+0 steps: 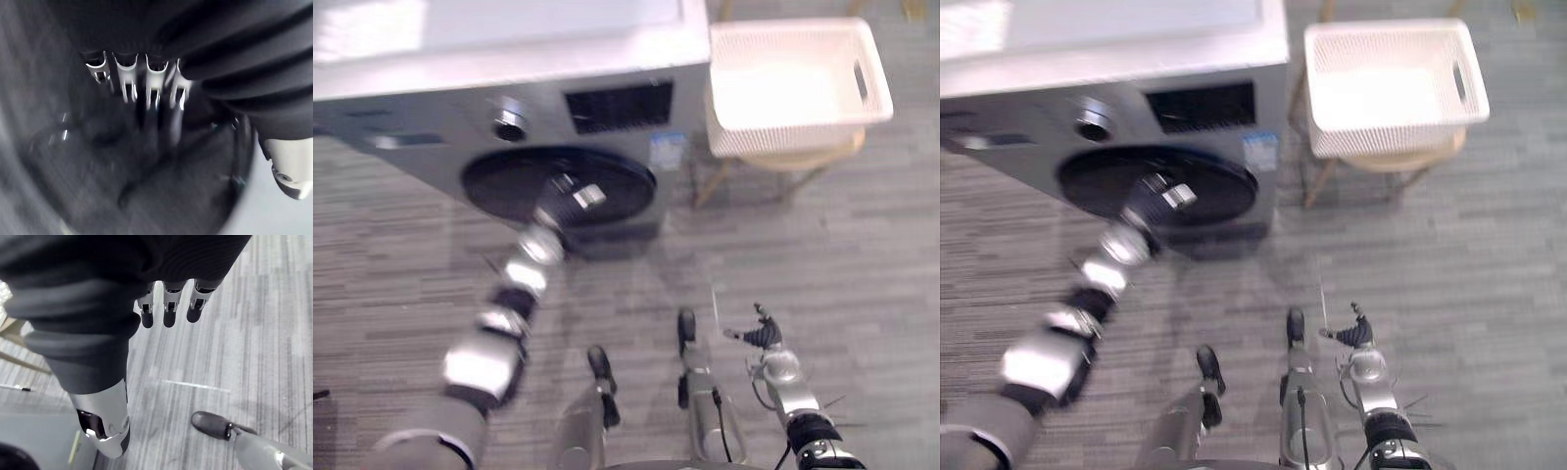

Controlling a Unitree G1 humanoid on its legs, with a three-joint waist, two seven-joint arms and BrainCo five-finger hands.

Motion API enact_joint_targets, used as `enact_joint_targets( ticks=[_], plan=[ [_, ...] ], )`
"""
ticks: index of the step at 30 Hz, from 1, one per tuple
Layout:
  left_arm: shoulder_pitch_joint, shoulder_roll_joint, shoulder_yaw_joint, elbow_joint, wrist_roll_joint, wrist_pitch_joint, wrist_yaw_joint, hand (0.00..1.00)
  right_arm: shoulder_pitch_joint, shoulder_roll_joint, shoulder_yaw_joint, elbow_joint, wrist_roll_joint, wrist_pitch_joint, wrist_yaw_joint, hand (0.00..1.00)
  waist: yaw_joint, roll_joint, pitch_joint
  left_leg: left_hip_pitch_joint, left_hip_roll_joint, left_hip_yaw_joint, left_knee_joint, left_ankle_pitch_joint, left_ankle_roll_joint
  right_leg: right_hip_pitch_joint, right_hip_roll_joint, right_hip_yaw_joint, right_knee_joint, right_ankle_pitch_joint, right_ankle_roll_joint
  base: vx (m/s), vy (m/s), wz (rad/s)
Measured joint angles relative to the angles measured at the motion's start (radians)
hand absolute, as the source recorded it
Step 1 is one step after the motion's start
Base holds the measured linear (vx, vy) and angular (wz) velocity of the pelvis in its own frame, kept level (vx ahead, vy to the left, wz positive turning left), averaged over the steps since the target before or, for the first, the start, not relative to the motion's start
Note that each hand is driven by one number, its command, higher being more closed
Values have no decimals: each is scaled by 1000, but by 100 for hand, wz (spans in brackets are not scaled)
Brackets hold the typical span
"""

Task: Pick up the laundry basket with both hands and put the clothes into the washing machine.

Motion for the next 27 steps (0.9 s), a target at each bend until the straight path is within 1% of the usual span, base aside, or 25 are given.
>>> enact_joint_targets(
  ticks=[1,3,4,5,6,7,8,9,10,12,13,14,15,16,17,18,19,20,21,22,23,24,25,26,27],
  plan=[
    [-11,2,5,-10,9,14,-2,0,27,20,0,-47,7,-9,-8,0,10,-1,2,-29,12,-4,1,6,-10,-22,8,-12,1,4,-4,-79,-60,10],
    [18,-3,59,-48,15,14,12,0,51,49,30,-89,13,-19,-15,0,15,-9,10,-28,30,-6,15,7,-12,-18,21,-16,8,3,-6,-43,-41,1],
    [25,-30,87,-70,15,14,23,0,80,58,34,-129,13,-29,-15,0,28,-10,10,-26,37,-8,24,7,-12,-16,24,-19,24,-5,-11,0,0,0],
    [41,-41,100,-100,15,14,27,0,88,60,37,-139,13,-35,-16,0,30,-10,10,-22,38,-11,24,7,-12,-13,24,-23,35,-12,-13,4,-9,16],
    [89,-65,125,-168,14,9,47,0,99,62,41,-146,13,-42,-16,0,28,-10,10,-8,39,-25,25,6,-12,10,23,-38,41,-20,-18,25,4,31],
    [153,-108,154,-254,13,-9,64,0,113,66,40,-146,13,-43,-18,0,29,-10,10,15,39,-34,25,6,-12,43,22,-53,46,-32,-24,33,6,35],
    [196,-132,161,-305,13,-21,68,0,122,68,39,-144,13,-43,-19,0,32,-10,10,32,40,-42,25,3,-10,57,21,-63,61,-49,-26,42,14,38],
    [284,-178,161,-390,12,-48,78,0,139,74,40,-142,13,-41,-18,0,38,-9,10,69,42,-59,22,-3,-11,88,19,-82,99,-83,-29,38,12,32],
    [328,-206,161,-420,10,-58,83,0,147,78,40,-141,13,-40,-18,0,43,-9,10,86,42,-68,16,-3,-11,105,18,-93,118,-101,-32,25,14,44],
    [532,-322,161,-535,-4,-75,86,0,166,77,37,-109,10,-32,-17,0,73,-5,3,165,42,-83,-14,-20,-10,168,6,-134,190,-176,-29,44,14,55],
    [582,-346,160,-551,-12,-78,85,0,166,76,34,-96,10,-27,-17,0,78,-1,-5,174,41,-83,-22,-19,-10,175,1,-147,206,-192,-26,85,28,67],
    [681,-387,161,-564,-20,-78,81,0,165,75,20,-62,9,-15,-16,0,92,0,-31,185,38,-83,-40,-16,-13,175,-14,-170,242,-221,-23,103,32,79],
    [770,-412,161,-564,-31,-75,78,0,161,76,4,-23,9,-10,-16,0,98,9,-54,188,28,-108,-53,14,-14,185,-30,-206,268,-247,-17,184,43,117],
    [848,-429,161,-564,-43,-74,69,0,158,74,-16,23,9,-5,-16,0,99,19,-62,204,14,-150,-70,37,-10,215,-46,-254,293,-275,-11,150,26,115],
    [889,-434,161,-564,-51,-74,60,0,157,73,-25,48,9,0,-16,0,106,23,-69,221,9,-171,-82,43,-10,230,-53,-275,305,-289,-7,208,38,126],
    [952,-438,170,-558,-61,-74,41,0,155,74,-42,86,9,6,-15,0,118,27,-75,235,-4,-205,-86,54,-15,269,-74,-324,318,-309,-5,130,35,104],
    [977,-440,180,-551,-63,-74,33,0,154,73,-49,104,9,7,-15,0,121,30,-80,237,-12,-215,-86,62,-11,293,-84,-352,320,-320,2,162,71,136],
    [1026,-443,199,-531,-62,-74,15,0,149,69,-55,138,9,8,-15,0,124,33,-96,236,-23,-211,-88,76,-4,330,-105,-408,320,-335,8,80,95,147],
    [1049,-442,230,-496,-62,-72,9,0,138,69,-67,164,10,7,-14,0,125,32,-101,233,-34,-188,-87,104,6,373,-131,-468,316,-344,15,64,103,147],
    [1053,-442,242,-477,-61,-68,2,0,132,68,-75,174,10,7,-14,0,127,33,-103,230,-40,-161,-88,116,15,392,-140,-494,310,-346,15,20,117,130],
    [1068,-442,271,-448,-58,-63,-8,0,123,67,-89,190,10,7,-14,0,128,37,-114,218,-47,-107,-88,128,31,415,-150,-539,298,-348,19,-24,135,110],
    [1075,-440,300,-401,-52,-56,-9,0,103,59,-91,219,10,9,-13,0,133,42,-127,204,-42,-12,-86,119,46,429,-154,-577,294,-350,24,-36,178,98],
    [1080,-441,337,-337,-48,-48,-9,0,88,54,-90,238,10,10,-13,0,143,49,-132,207,-32,43,-81,93,87,446,-151,-596,297,-355,38,-17,149,63],
    [1082,-440,358,-304,-48,-42,-8,0,80,57,-90,250,10,12,-13,0,149,42,-136,206,-38,37,-75,92,88,453,-155,-598,296,-356,41,34,119,35],
    [1102,-438,394,-259,-42,-34,-6,0,68,62,-86,257,9,24,-12,0,153,28,-144,209,-52,29,-70,80,91,467,-166,-605,294,-362,53,72,105,36]
  ],
)
